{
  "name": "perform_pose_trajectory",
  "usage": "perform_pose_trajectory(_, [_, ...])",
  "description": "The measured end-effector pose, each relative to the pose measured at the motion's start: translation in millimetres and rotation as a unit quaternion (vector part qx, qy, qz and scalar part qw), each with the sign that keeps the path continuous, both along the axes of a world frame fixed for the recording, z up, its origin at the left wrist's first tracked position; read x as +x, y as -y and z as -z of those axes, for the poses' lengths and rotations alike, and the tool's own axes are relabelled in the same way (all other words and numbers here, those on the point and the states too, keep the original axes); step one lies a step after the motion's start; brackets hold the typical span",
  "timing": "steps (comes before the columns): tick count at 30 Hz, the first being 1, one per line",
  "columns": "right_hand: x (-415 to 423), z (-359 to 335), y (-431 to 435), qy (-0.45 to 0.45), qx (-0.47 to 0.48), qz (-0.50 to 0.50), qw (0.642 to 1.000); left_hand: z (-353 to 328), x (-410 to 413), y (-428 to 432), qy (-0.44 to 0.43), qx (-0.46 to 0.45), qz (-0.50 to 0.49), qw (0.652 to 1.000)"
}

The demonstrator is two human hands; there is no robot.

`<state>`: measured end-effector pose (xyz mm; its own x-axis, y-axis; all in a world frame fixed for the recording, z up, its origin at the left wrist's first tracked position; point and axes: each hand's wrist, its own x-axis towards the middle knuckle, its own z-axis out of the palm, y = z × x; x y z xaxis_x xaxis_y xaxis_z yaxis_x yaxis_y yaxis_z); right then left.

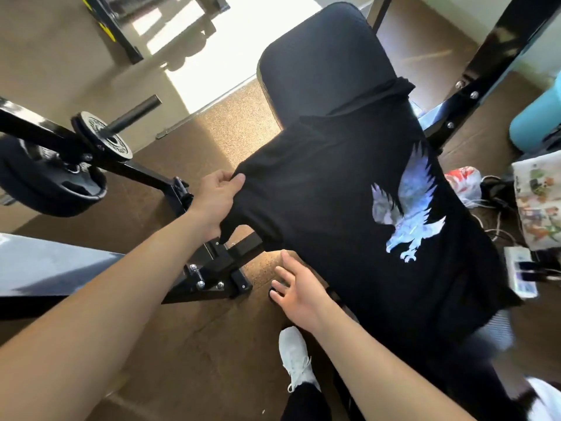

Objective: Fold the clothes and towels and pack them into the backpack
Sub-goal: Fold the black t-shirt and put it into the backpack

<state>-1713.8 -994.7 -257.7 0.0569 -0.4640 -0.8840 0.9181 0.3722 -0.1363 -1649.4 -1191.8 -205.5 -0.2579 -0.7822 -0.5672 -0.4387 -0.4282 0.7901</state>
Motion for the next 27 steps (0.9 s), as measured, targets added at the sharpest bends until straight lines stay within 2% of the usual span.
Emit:
perform_pose_trajectory(2, [-1, -3, 15, 0.036, -0.031, 0.06, 0.997, -4, 0, -2, 0.015, -0.007, 0.003, 1.0])
perform_pose_trajectory(6, [-3, -7, 25, 0.056, -0.04, 0.082, 0.994, -6, 1, -3, 0.016, -0.022, -0.014, 1.0])
perform_pose_trajectory(11, [-9, -3, -4, 0.017, -0.003, 0.081, 0.997, -17, -17, -10, 0.061, -0.107, -0.021, 0.992])
perform_pose_trajectory(15, [-40, -23, -19, -0.016, 0.016, 0.148, 0.989, -34, -55, -23, 0.067, -0.129, -0.006, 0.989])
perform_pose_trajectory(19, [-80, -24, -14, 0.007, 0.033, 0.217, 0.976, -47, -104, -35, 0.035, -0.099, -0.022, 0.994])
perform_pose_trajectory(23, [-121, -17, -15, 0.026, 0.042, 0.303, 0.952, -54, -143, -43, -0.08, 0.034, -0.056, 0.995])
perform_pose_trajectory(25, [-122, -6, -24, 0.018, 0.085, 0.273, 0.958, -49, -148, -51, -0.08, 0.036, -0.054, 0.995])
perform_pose_trajectory(27, [-118, -1, -34, -0.017, 0.119, 0.194, 0.974, -40, -144, -60, -0.028, -0.029, -0.018, 0.999])
